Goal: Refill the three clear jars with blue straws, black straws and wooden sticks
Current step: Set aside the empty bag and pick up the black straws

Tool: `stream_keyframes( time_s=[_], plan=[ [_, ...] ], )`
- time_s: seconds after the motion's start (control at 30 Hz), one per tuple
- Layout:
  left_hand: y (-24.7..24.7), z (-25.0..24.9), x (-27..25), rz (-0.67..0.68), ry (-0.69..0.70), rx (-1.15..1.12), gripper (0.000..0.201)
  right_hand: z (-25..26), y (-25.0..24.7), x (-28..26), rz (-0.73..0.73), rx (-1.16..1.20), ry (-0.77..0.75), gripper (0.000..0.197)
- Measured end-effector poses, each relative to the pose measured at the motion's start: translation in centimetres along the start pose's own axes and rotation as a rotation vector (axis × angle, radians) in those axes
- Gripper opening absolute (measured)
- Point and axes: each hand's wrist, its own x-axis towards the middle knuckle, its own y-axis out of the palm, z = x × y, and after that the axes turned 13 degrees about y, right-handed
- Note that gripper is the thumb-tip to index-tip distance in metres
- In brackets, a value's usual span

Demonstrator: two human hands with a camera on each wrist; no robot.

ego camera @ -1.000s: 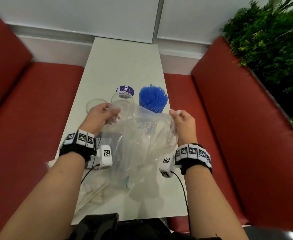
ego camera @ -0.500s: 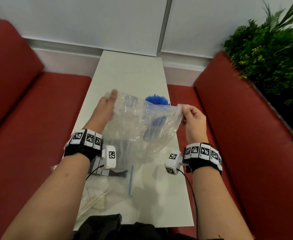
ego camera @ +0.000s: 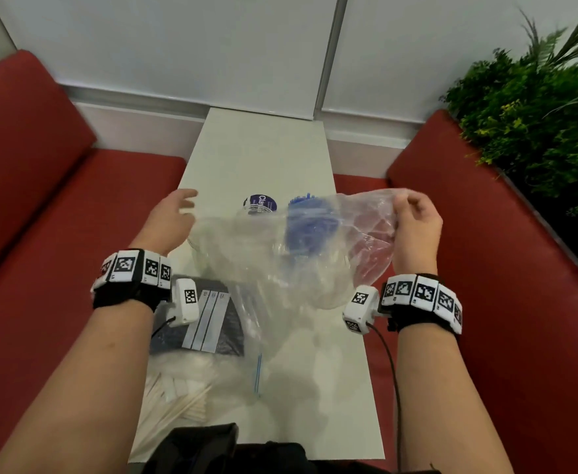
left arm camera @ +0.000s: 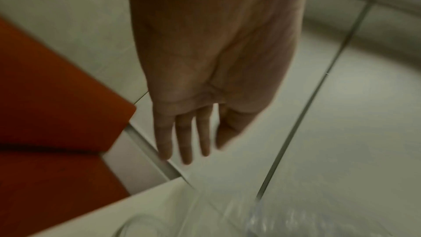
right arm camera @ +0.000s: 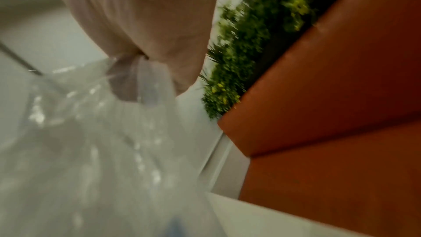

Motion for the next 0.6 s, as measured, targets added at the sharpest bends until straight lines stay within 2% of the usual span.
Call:
stream_keyframes(
  time_s=[0.03, 0.1, 0.2, 0.27, 0.33, 0.4, 0.47, 0.53, 0.6],
  plan=[
    [0.0, -1.3, -0.2, 0.018, 0.078, 0.003, 0.042, 0.9, 1.0, -0.4, 0.083, -0.036, -0.031, 0.009],
    [0.9, -5.2, -1.0, 0.162, 0.209, -0.158, 0.039, 2.1, 3.7, -2.1, 0.313, -0.105, -0.038, 0.016],
    [3.4, -9.9, -2.0, 0.390, 0.277, -0.358, 0.047, 2.7, 8.0, -5.2, 0.669, -0.116, -0.022, 0.023],
    [4.3, -11.1, -2.3, 0.443, 0.315, -0.390, 0.034, 2.5, 9.0, -6.2, 0.757, -0.095, -0.004, 0.022],
    [4.2, -10.7, -2.1, 0.337, 0.335, -0.386, 0.024, 2.2, 8.5, -6.2, 0.810, -0.104, 0.089, 0.027],
    [3.8, -9.5, -1.6, 0.146, 0.322, -0.386, 0.013, 1.5, 7.3, -5.8, 0.863, -0.236, 0.163, 0.033],
    [3.2, -8.2, -1.0, -0.004, 0.300, -0.413, 0.013, 0.7, 6.2, -5.5, 0.911, -0.463, 0.122, 0.025],
    [2.6, -7.2, -0.8, -0.082, 0.292, -0.403, 0.019, 0.1, 5.3, -4.9, 0.958, -0.682, 0.061, 0.014],
    [1.7, -6.0, -0.4, -0.150, 0.282, -0.372, 0.023, 0.0, 4.4, -4.1, 0.974, -0.891, 0.048, 0.013]
  ],
)
